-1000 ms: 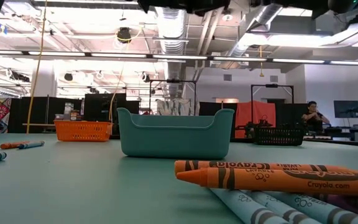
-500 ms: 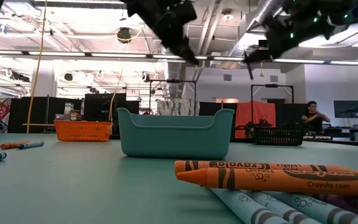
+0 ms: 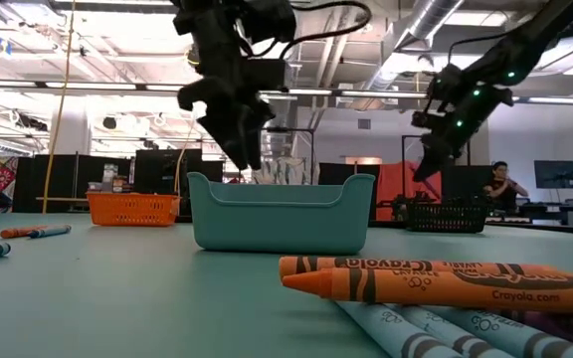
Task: Sort crayons
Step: Put the violet crayon into the black bin
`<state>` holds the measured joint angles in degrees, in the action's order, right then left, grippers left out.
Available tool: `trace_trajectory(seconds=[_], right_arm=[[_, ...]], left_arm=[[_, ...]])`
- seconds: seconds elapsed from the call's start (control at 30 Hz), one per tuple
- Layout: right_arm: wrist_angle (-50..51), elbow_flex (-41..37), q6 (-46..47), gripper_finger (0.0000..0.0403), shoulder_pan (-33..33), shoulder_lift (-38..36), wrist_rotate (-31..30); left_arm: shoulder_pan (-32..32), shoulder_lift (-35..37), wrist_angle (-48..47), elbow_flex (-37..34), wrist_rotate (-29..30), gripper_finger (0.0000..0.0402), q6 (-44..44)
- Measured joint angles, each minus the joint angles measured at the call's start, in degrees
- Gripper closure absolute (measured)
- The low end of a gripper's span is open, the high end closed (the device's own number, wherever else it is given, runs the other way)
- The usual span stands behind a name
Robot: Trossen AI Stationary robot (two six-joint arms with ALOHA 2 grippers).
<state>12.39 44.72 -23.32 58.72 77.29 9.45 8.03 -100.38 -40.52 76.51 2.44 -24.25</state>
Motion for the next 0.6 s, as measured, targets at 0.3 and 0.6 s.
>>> trace_trajectory(seconds=[0.3, 0.6], right_arm=[[10.4, 6.0, -4.1, 0.0399, -0.1, 6.9, -6.8], [11.7, 6.9, -5.7, 0.0396, -0.1, 8.3, -7.9]], left_arm=[[-6.5, 2.5, -6.6, 0.1, 8.4, 0.0198, 5.9], [-11.8, 12.6, -10.7, 0.1, 13.9, 0.0198, 14.2]])
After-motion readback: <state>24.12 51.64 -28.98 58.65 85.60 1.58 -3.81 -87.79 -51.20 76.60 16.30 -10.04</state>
